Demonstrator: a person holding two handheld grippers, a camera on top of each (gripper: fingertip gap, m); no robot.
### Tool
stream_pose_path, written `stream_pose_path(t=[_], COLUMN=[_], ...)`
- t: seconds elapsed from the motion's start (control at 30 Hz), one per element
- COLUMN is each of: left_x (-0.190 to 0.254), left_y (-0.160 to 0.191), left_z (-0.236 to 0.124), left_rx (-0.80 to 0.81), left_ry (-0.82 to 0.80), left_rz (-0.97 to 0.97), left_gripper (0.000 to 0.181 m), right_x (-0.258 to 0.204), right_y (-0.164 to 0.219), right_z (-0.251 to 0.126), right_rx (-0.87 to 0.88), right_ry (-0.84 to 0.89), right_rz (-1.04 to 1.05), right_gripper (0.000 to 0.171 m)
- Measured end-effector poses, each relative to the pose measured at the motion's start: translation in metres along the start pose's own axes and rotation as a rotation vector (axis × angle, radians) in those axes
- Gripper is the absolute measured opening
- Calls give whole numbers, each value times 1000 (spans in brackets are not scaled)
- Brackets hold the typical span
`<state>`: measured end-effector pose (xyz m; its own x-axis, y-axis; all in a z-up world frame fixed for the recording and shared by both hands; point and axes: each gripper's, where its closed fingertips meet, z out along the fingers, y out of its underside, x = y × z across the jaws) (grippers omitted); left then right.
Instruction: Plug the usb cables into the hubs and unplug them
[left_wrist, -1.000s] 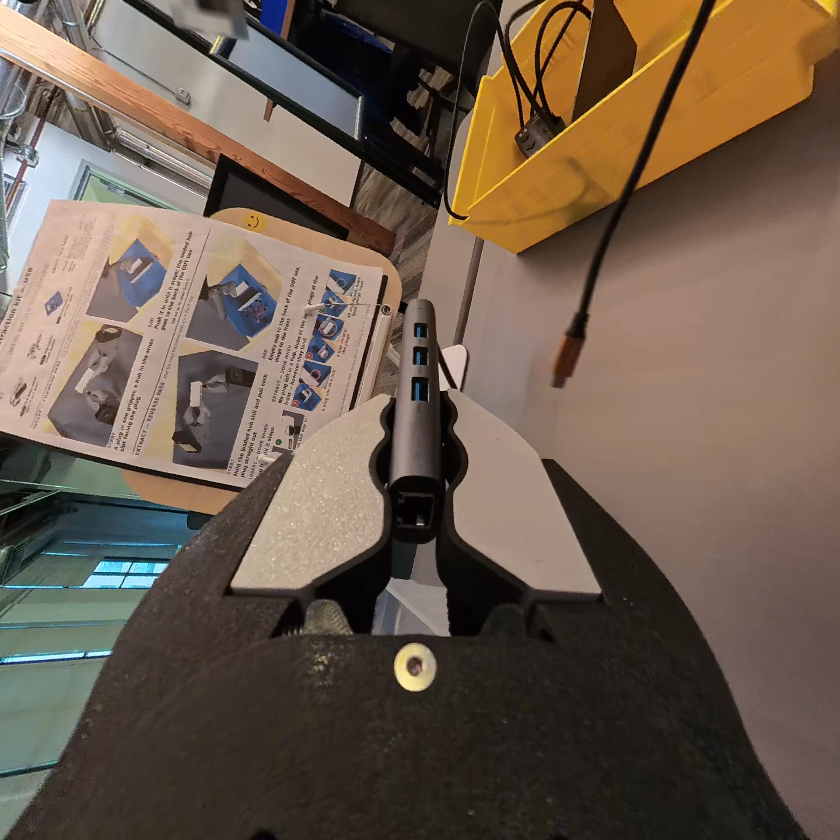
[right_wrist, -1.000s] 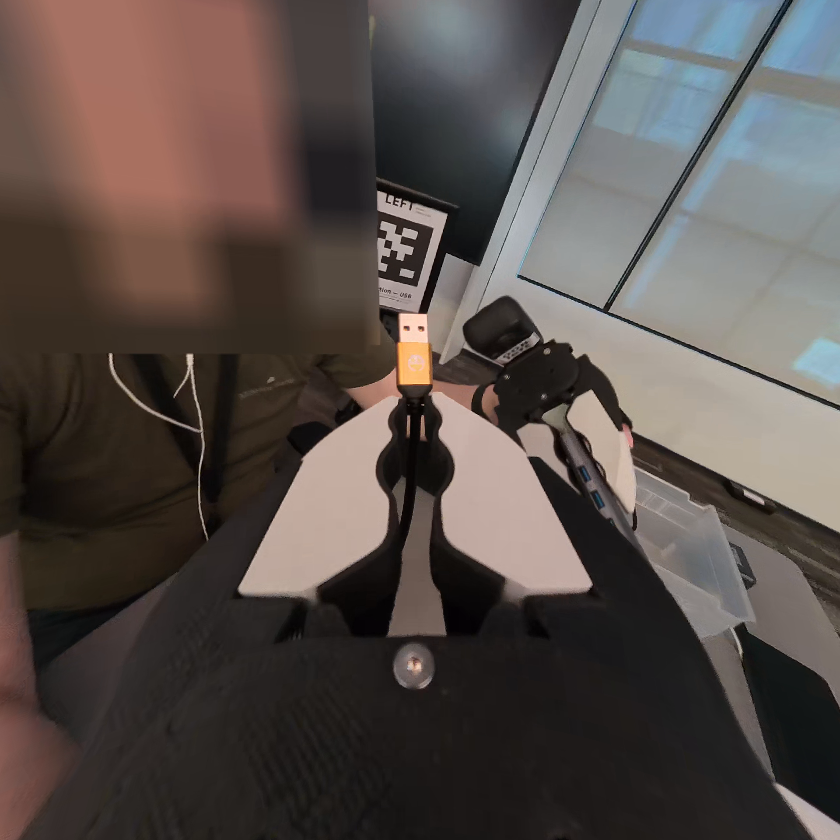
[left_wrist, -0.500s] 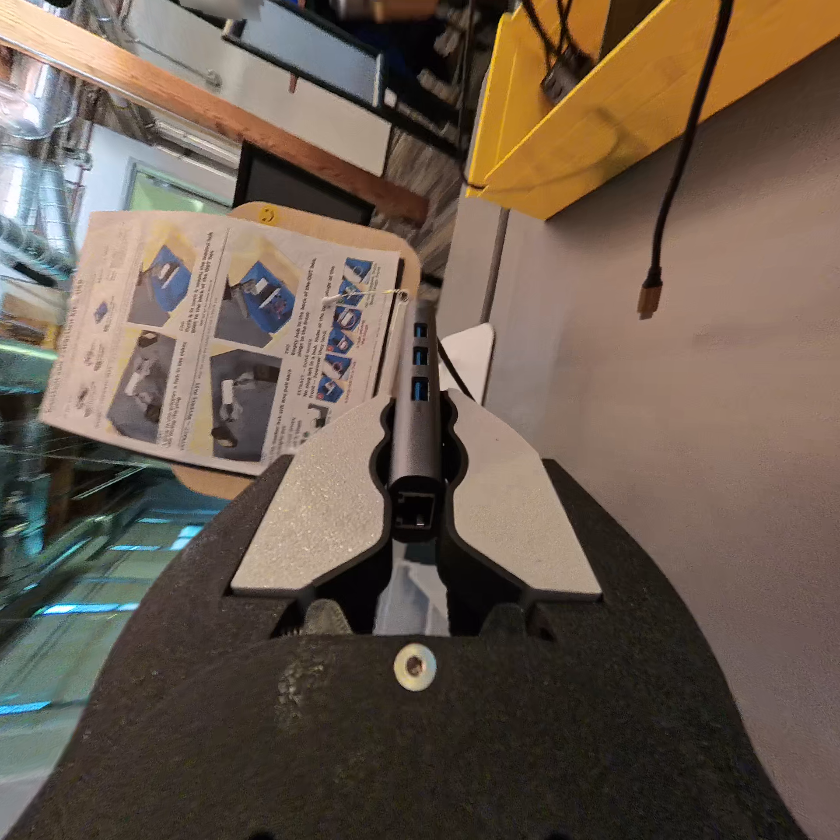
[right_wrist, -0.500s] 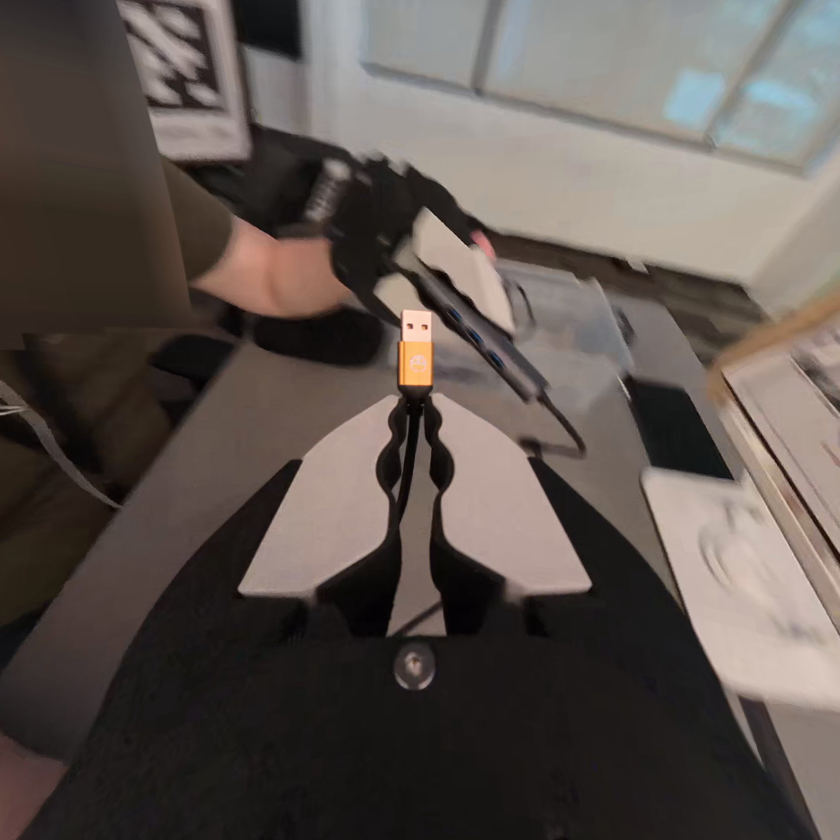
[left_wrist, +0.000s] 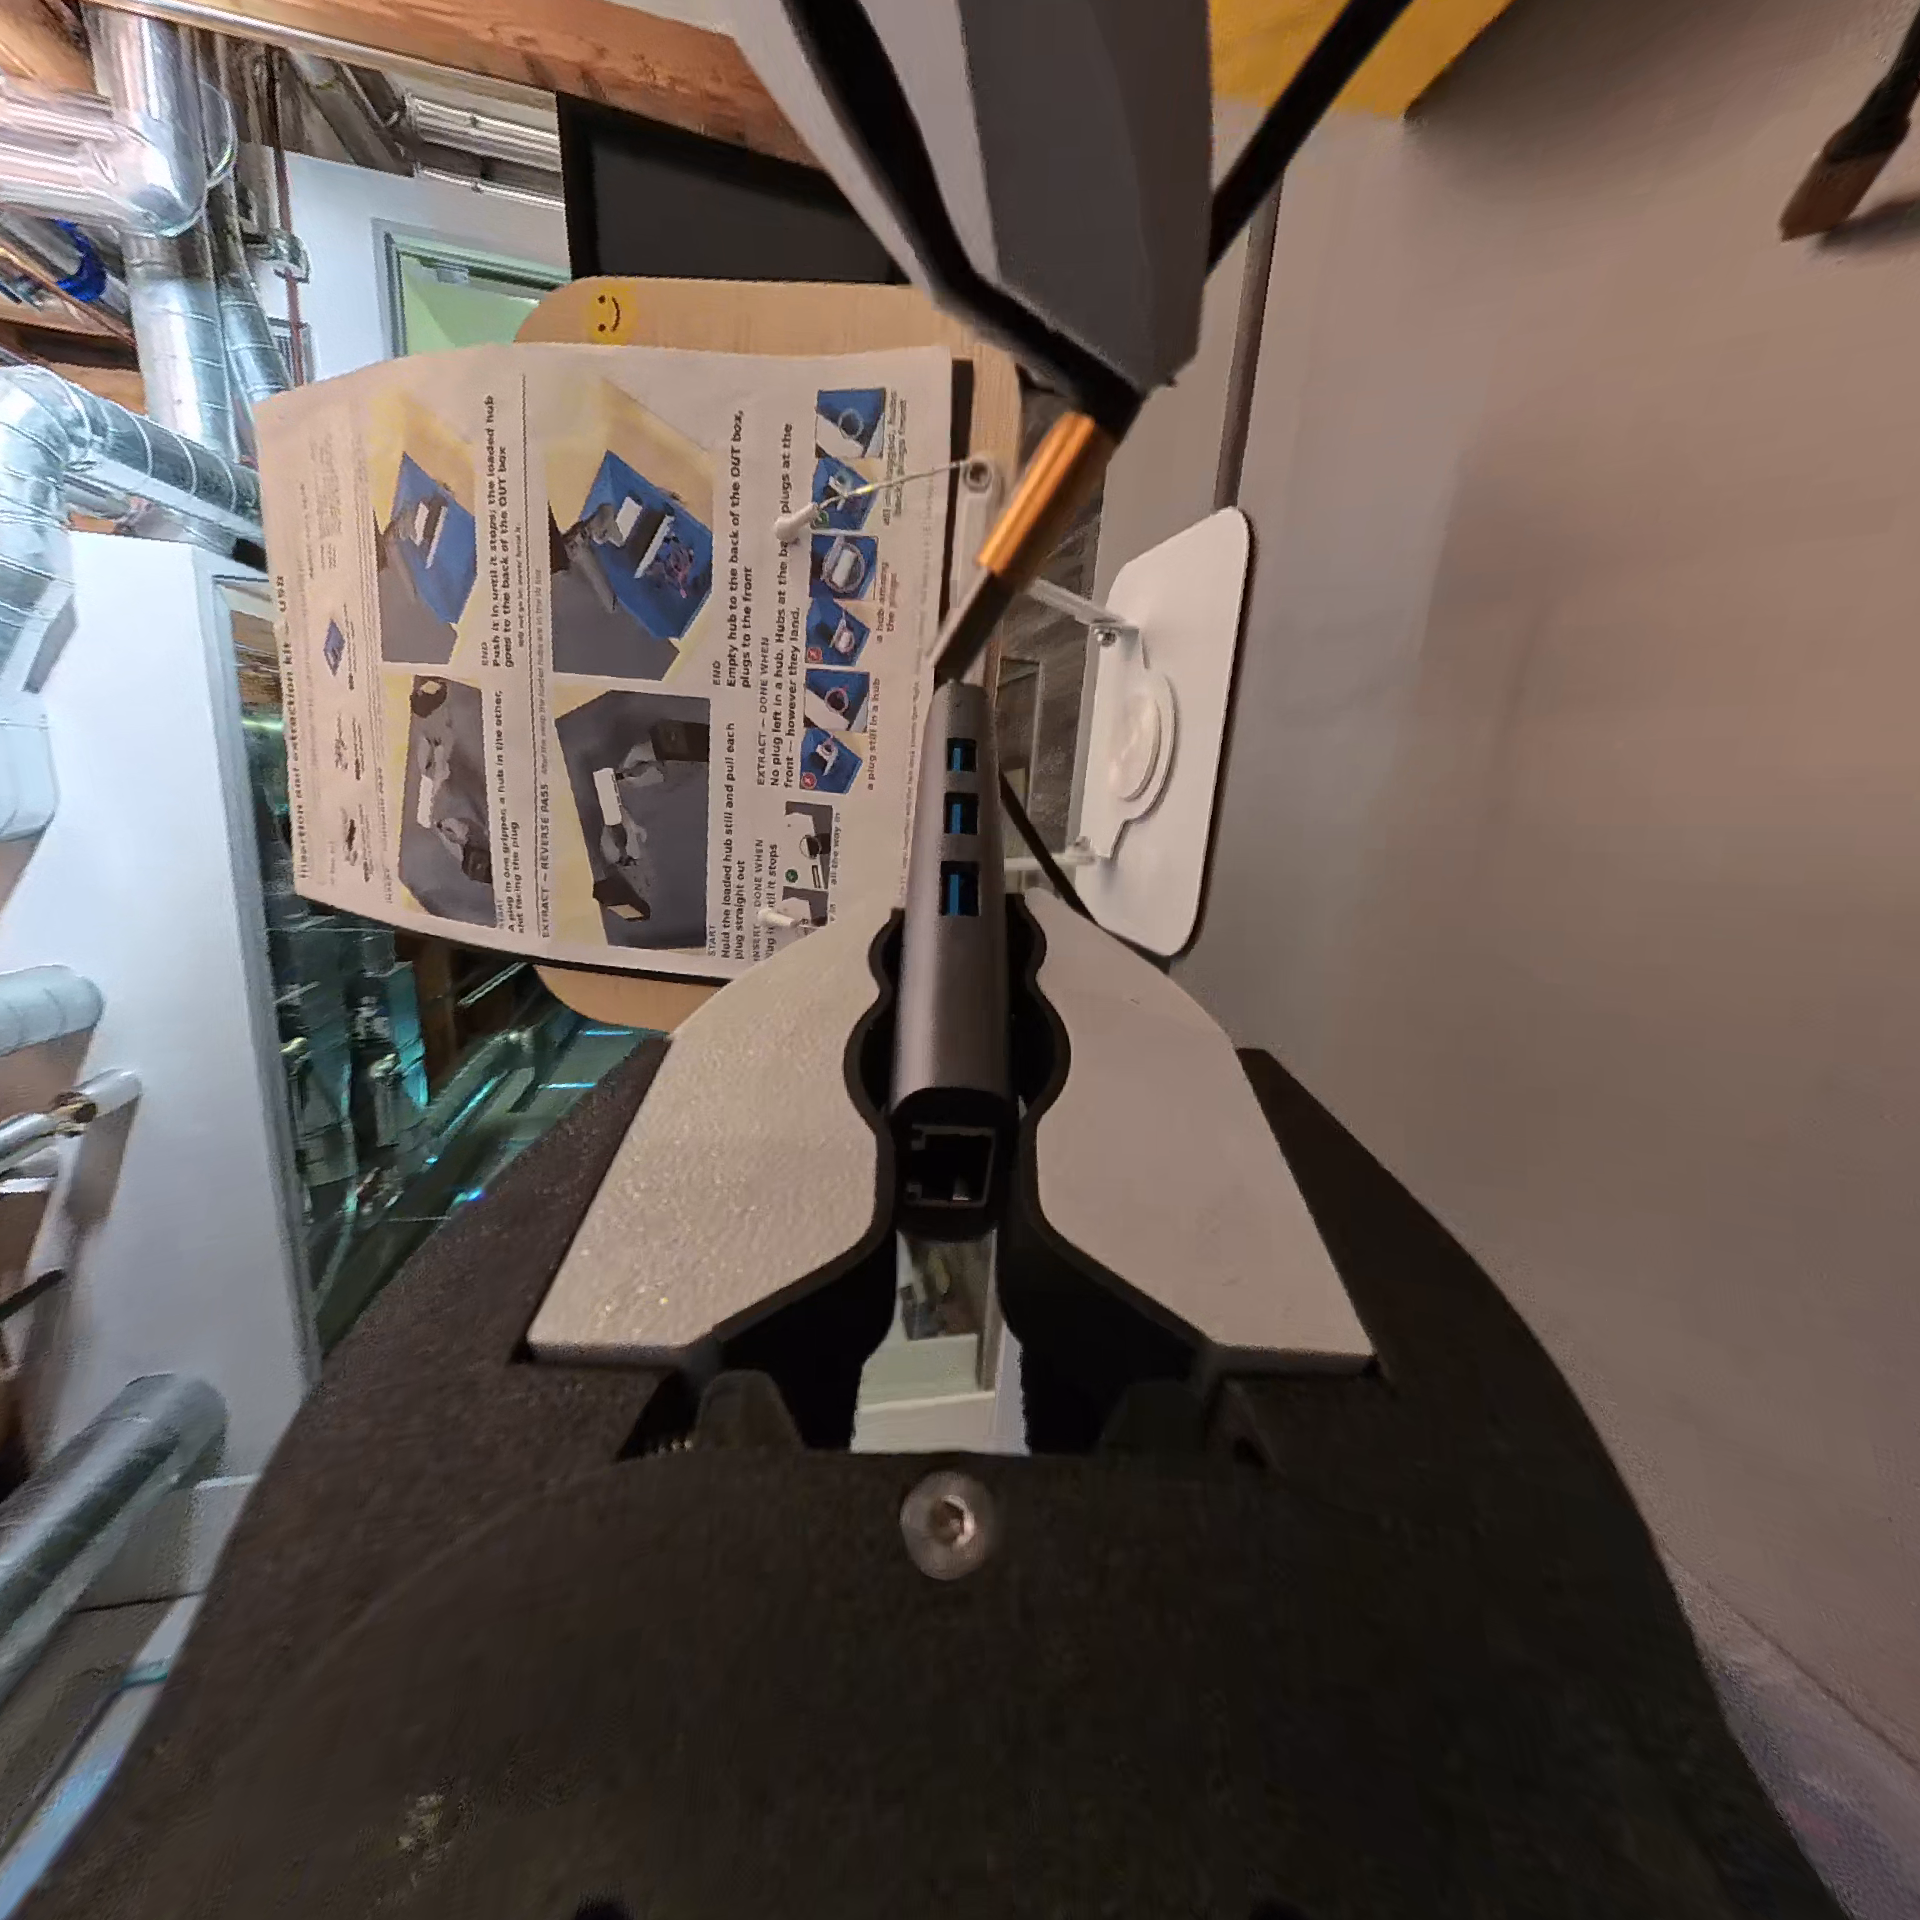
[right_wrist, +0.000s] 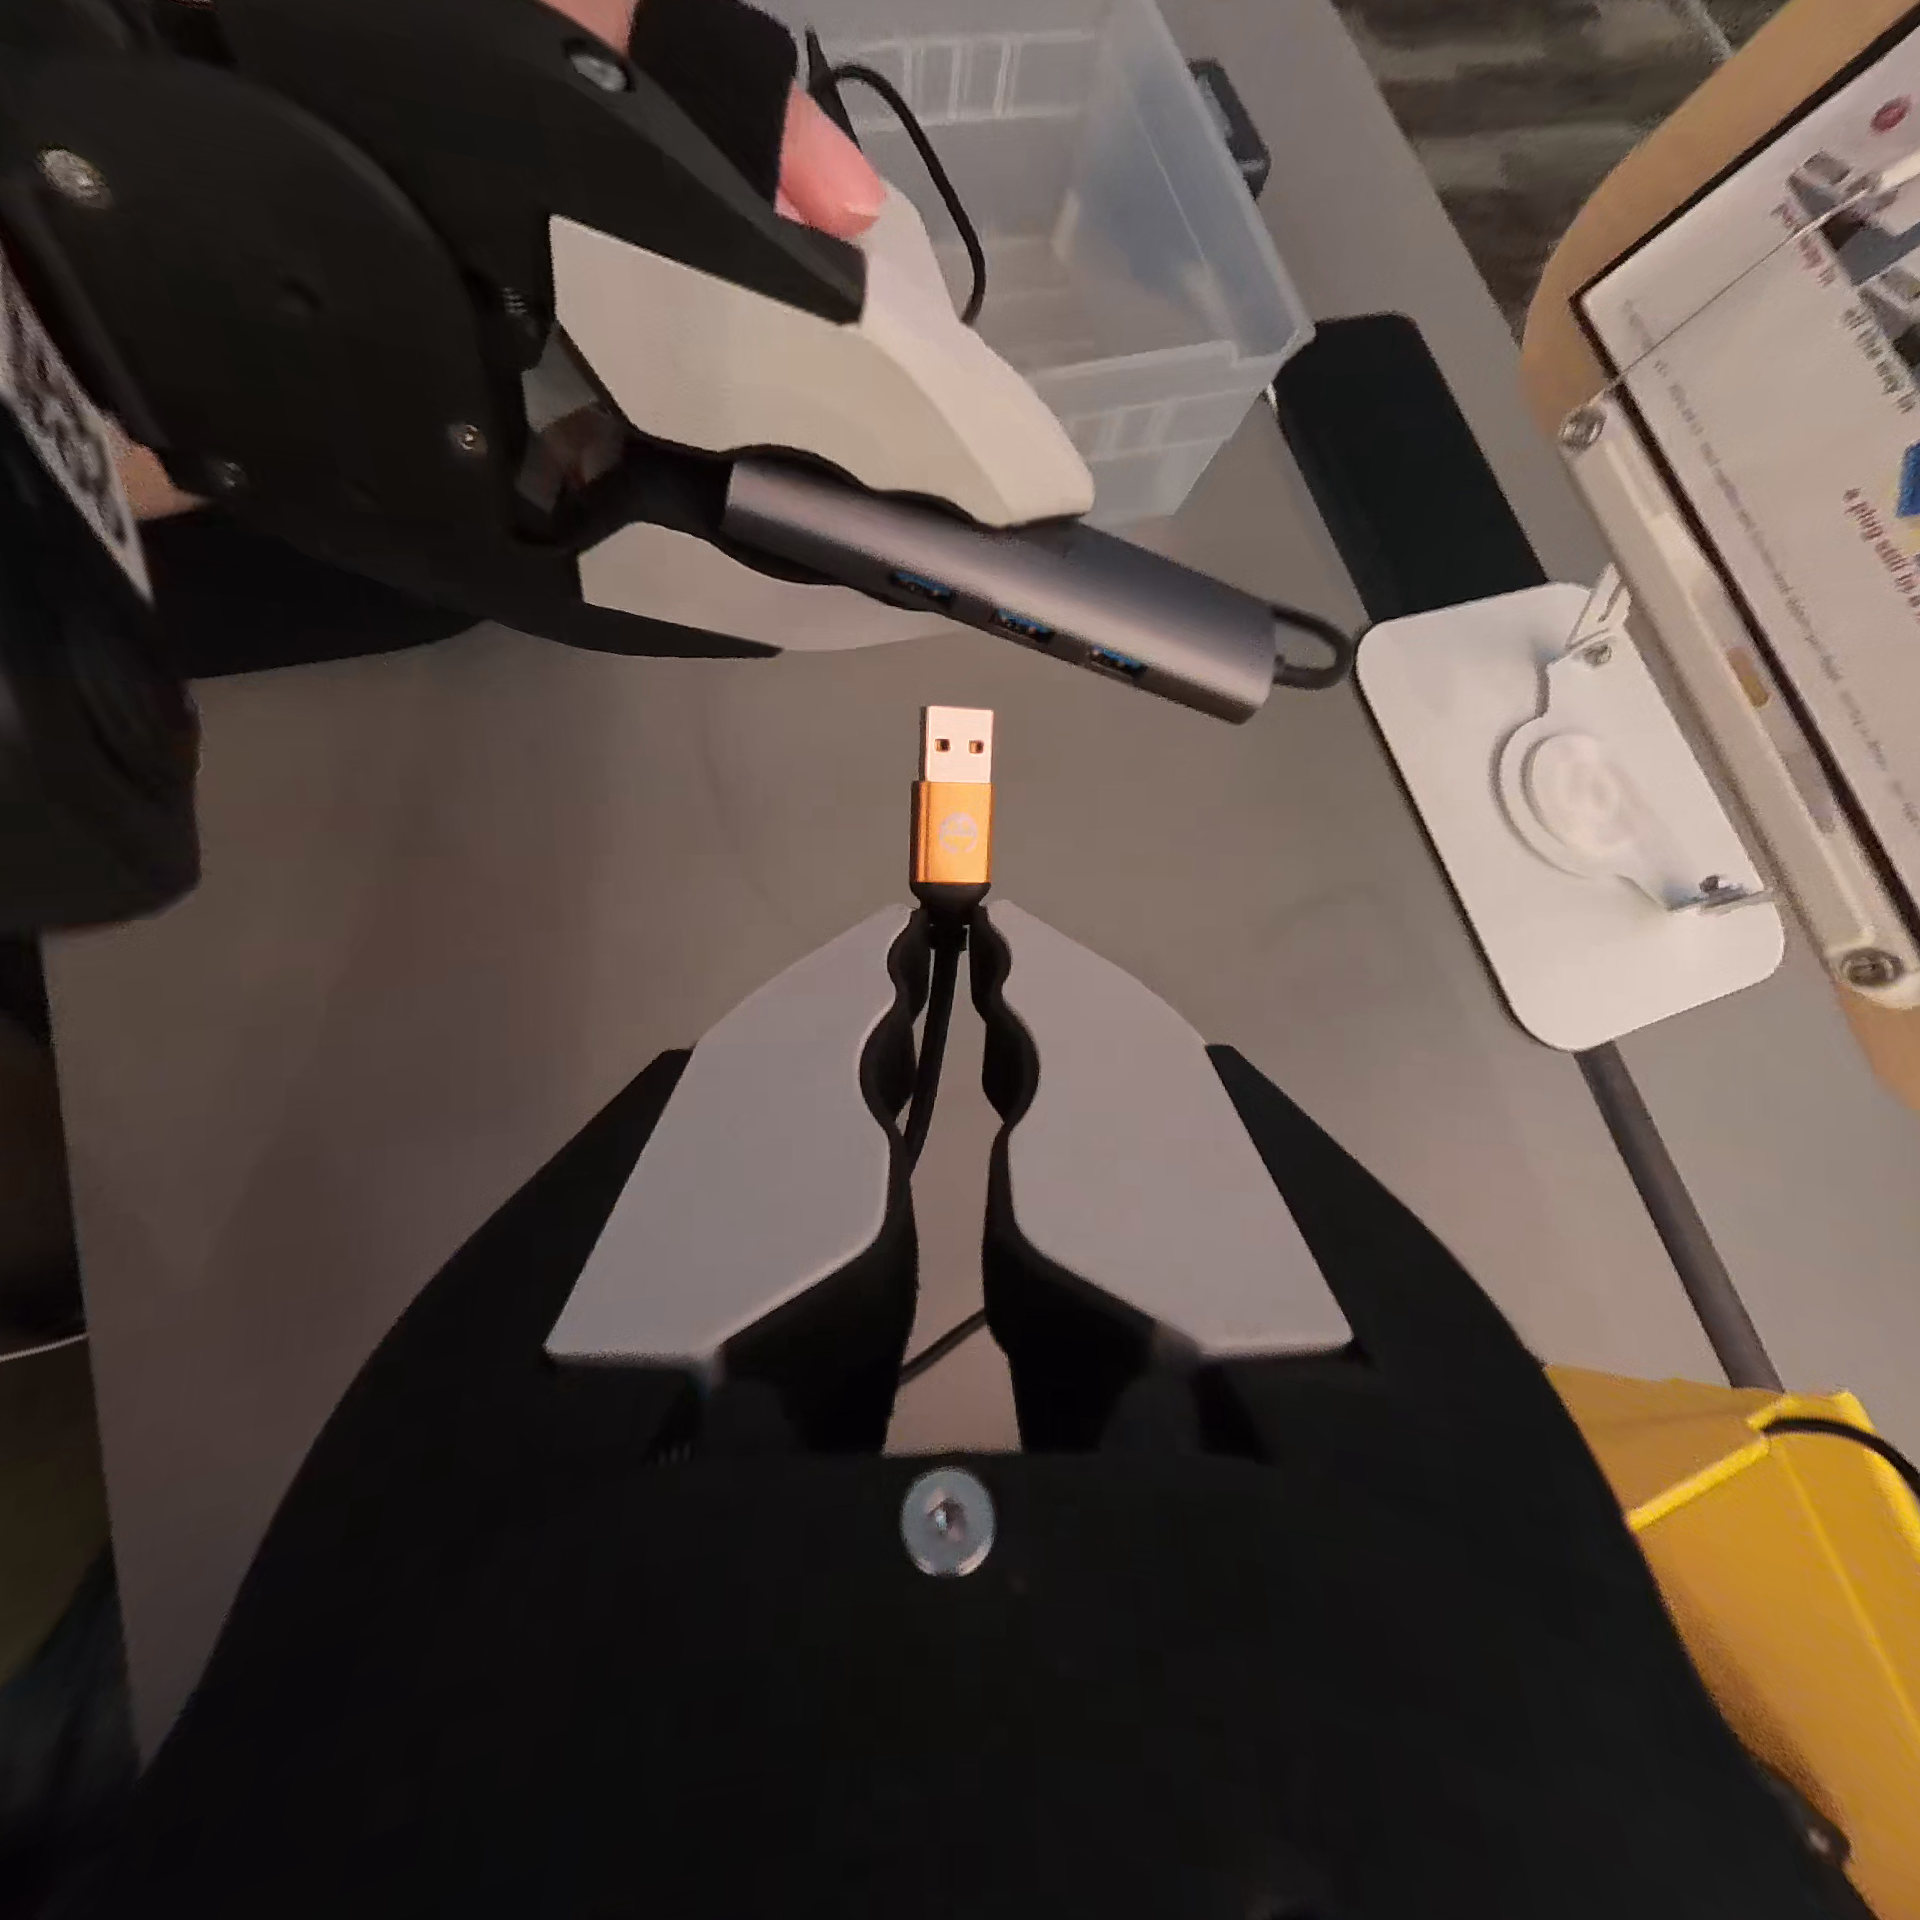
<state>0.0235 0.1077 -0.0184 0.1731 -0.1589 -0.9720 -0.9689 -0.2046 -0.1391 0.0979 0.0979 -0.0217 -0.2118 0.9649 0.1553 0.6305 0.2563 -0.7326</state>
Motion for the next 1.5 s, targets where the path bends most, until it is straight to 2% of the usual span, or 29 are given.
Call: stream_pose_path(t=[0.2,0.6,1.5], left_x=[6,16,26], left_y=[0,-3,-6], left_z=[3,5,8], left_rx=[-27,-51,-49], left_ry=[-10,-5,24], left_rz=[56,119,142], left_gripper=[17,17,17], right_x=[2,7,4], right_y=[4,17,25], right_z=[15,27,31], right_rx=[-33,-114,-158], right_ry=[7,39,21], right_rz=[84,105,101], right_gripper=[8,8,8])
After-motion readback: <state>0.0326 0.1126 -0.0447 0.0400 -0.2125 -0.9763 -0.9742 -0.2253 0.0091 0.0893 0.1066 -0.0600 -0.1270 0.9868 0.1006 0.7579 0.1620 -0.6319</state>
